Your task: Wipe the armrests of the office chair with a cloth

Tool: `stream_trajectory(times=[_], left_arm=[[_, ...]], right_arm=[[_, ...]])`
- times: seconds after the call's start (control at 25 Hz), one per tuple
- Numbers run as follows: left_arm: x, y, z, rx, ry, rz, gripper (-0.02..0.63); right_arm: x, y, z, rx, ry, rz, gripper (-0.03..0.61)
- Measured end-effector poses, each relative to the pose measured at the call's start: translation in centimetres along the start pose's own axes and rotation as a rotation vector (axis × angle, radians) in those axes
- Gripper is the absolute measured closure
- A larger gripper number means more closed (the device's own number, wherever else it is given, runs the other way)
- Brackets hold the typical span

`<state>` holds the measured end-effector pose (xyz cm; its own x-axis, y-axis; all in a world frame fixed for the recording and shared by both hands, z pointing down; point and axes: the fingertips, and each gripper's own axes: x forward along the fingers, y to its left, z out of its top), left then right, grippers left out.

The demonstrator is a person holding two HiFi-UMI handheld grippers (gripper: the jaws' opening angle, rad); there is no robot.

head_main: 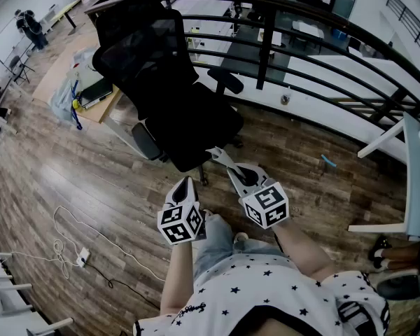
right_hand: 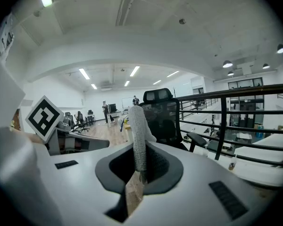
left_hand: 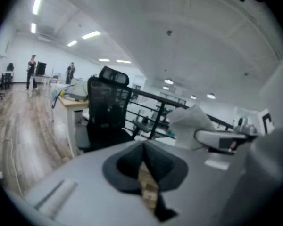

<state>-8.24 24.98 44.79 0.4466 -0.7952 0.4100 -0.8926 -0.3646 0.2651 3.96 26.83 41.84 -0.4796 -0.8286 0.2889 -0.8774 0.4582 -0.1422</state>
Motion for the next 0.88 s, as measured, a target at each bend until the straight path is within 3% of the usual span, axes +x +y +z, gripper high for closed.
stream_trajectory(times=[0.32,0.88], left_arm=[[-5.1,-0.6,-0.4,0.013,-0.018,-0.008,0.607],[-8.0,-1.6,-3.3,0.017,0.005,0.043,0.607]], right_arm=[[-3.6,2.4,-0.3,0.031,-0.019,-0.03,0.554],[-5.2,5.7,-2.0,-0.028,0.024,0.108,0.554]])
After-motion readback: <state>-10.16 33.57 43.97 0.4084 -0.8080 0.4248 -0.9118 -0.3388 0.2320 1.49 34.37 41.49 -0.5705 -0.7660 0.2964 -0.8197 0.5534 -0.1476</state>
